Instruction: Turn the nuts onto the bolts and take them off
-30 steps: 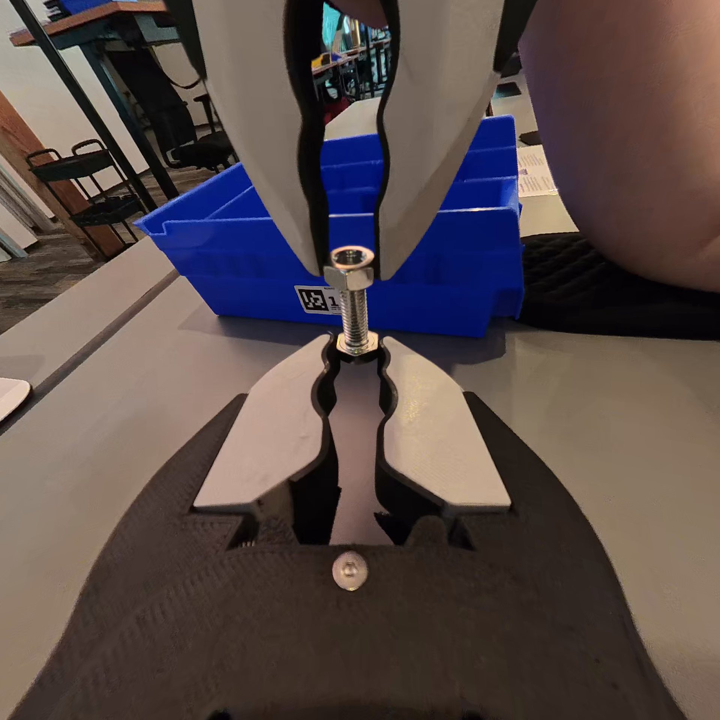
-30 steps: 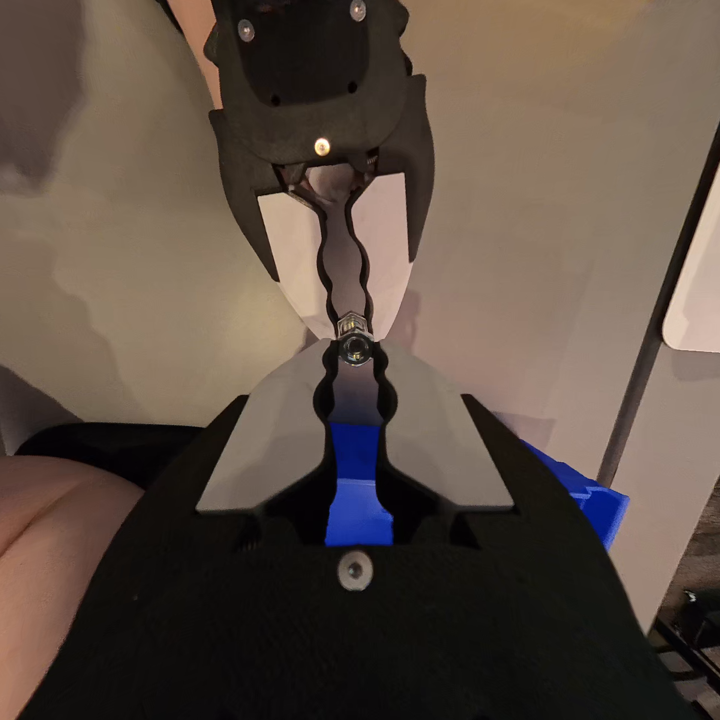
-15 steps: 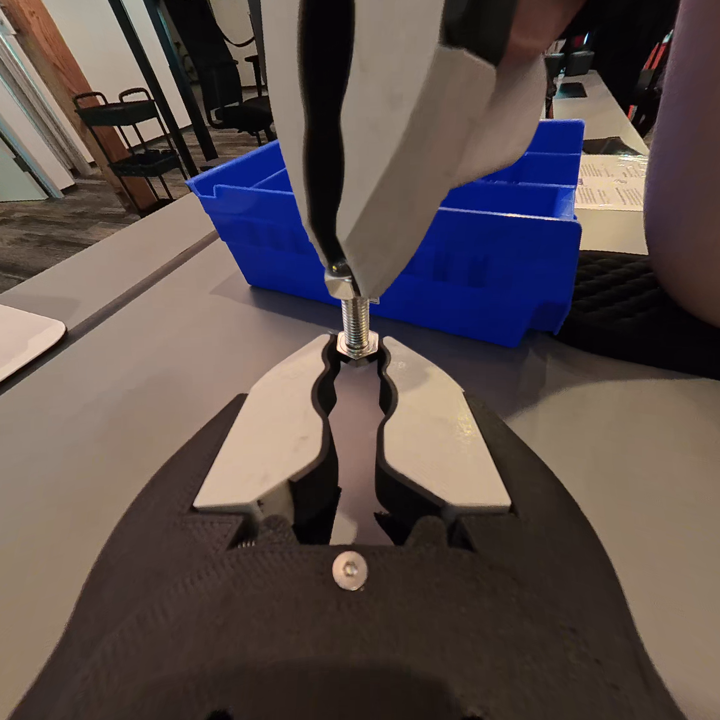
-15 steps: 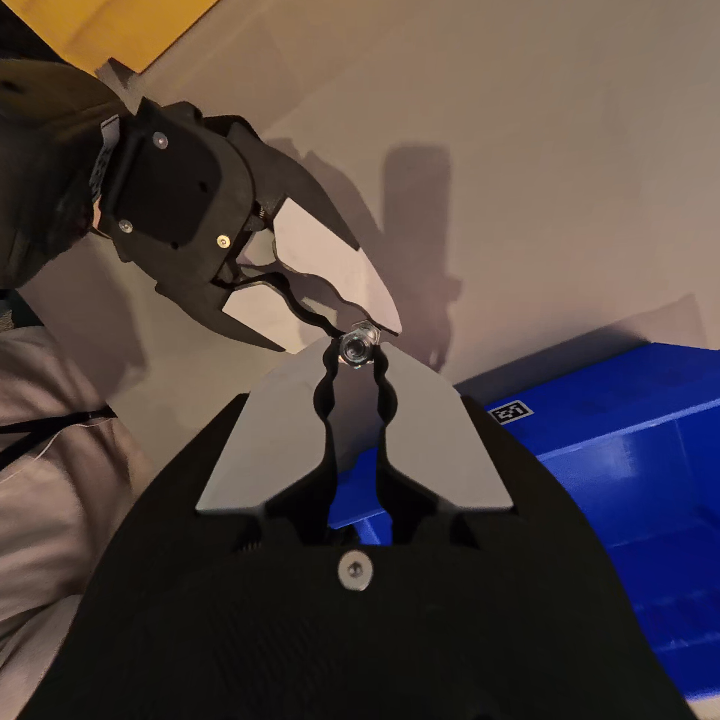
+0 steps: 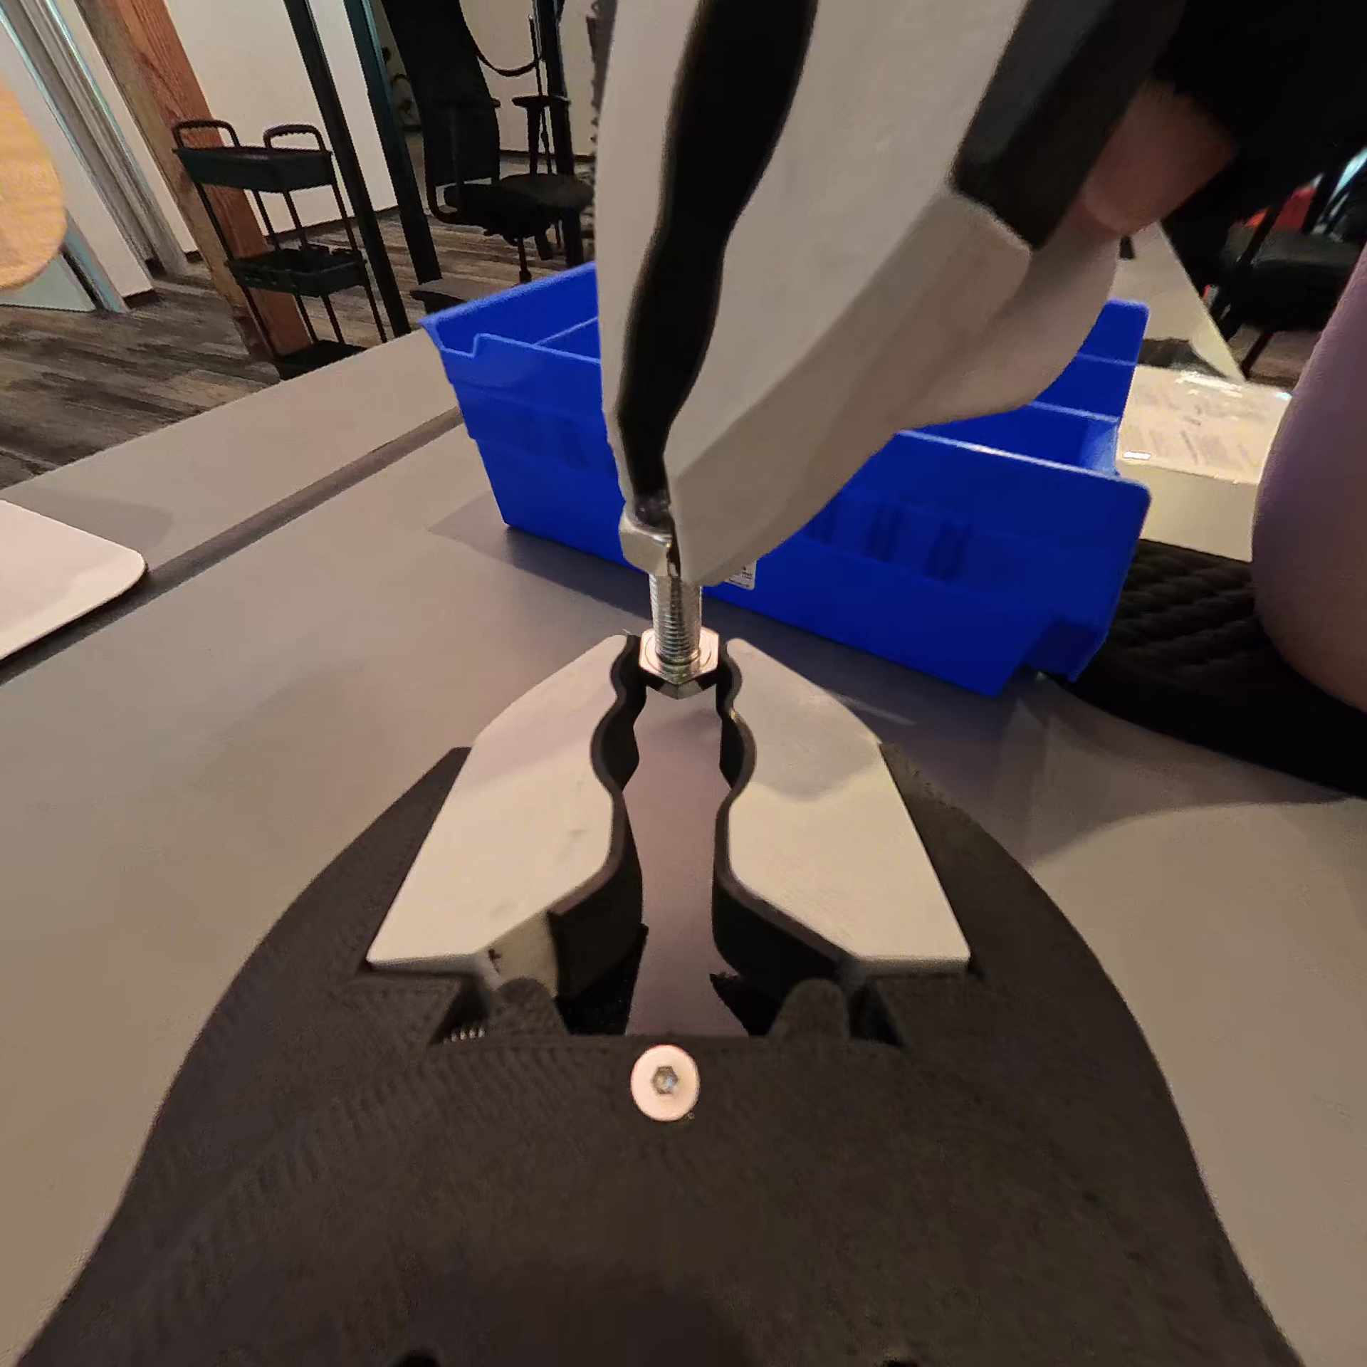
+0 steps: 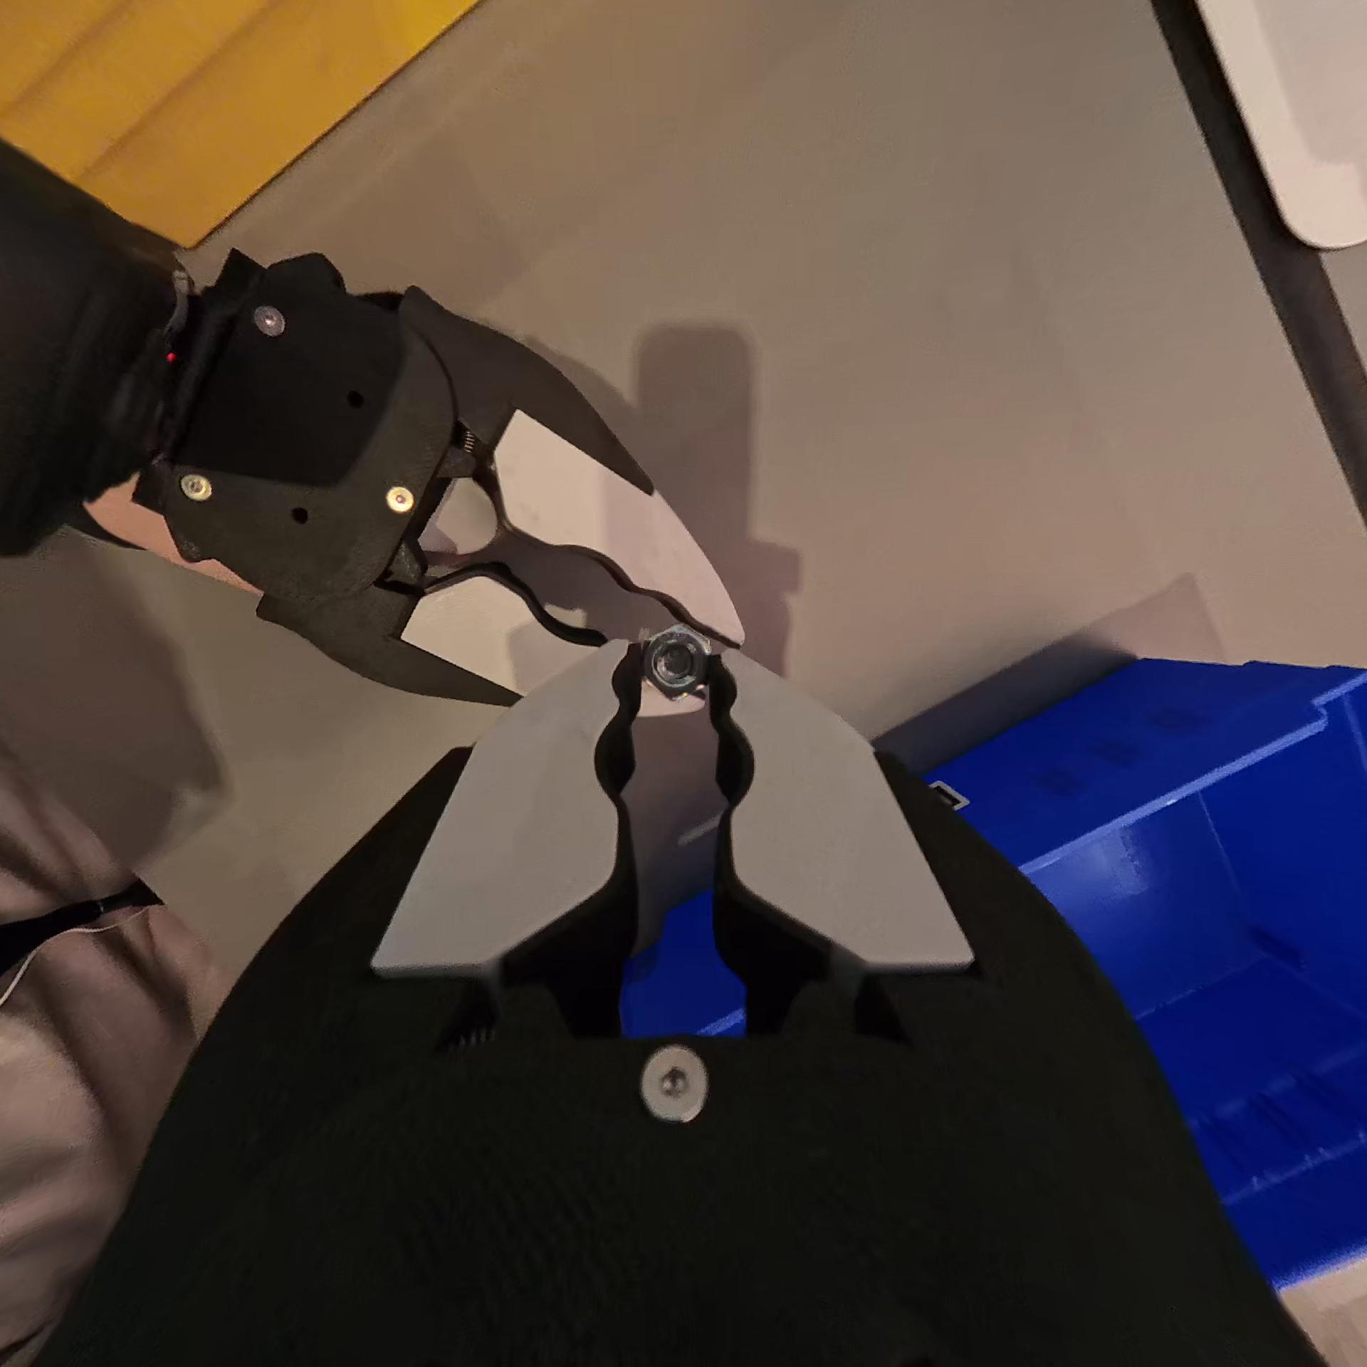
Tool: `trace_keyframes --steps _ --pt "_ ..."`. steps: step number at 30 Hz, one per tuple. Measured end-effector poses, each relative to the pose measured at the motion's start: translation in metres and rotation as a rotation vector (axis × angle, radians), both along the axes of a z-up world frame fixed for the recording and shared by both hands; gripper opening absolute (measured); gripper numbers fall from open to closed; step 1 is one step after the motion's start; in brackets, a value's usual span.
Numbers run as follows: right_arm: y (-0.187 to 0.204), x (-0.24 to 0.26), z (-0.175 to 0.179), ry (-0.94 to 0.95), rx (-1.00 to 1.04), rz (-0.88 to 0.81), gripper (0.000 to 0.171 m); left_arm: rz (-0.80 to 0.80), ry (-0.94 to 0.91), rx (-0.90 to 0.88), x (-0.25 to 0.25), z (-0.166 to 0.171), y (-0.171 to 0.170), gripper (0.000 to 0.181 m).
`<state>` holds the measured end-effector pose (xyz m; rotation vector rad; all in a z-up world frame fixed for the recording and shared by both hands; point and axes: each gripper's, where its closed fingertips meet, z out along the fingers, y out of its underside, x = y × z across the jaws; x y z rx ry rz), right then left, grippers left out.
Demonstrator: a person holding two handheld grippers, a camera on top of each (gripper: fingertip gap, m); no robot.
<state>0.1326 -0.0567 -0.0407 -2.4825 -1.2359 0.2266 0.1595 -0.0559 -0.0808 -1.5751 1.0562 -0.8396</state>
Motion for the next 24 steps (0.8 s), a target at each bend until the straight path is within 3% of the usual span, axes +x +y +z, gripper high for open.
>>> trace_keyframes --steps 4,14,19,24 --pt "0.002 -0.006 0.009 0.058 0.021 0.056 0.019 -0.001 -0.04 -0.02 -0.004 0.009 0.002 0.018" --pt "-0.007 -0.012 0.026 0.108 0.173 0.446 0.019 -0.022 -0.054 0.036 -0.009 0.03 -0.001 0.018" --pt "-0.009 -0.007 0.014 0.087 0.088 0.437 0.018 -0.021 0.024 0.07 -0.006 0.017 -0.001 0.017" --pt "-0.01 -0.004 0.013 0.028 0.128 0.473 0.018 -0.024 0.093 0.073 -0.006 0.009 -0.001 0.018"
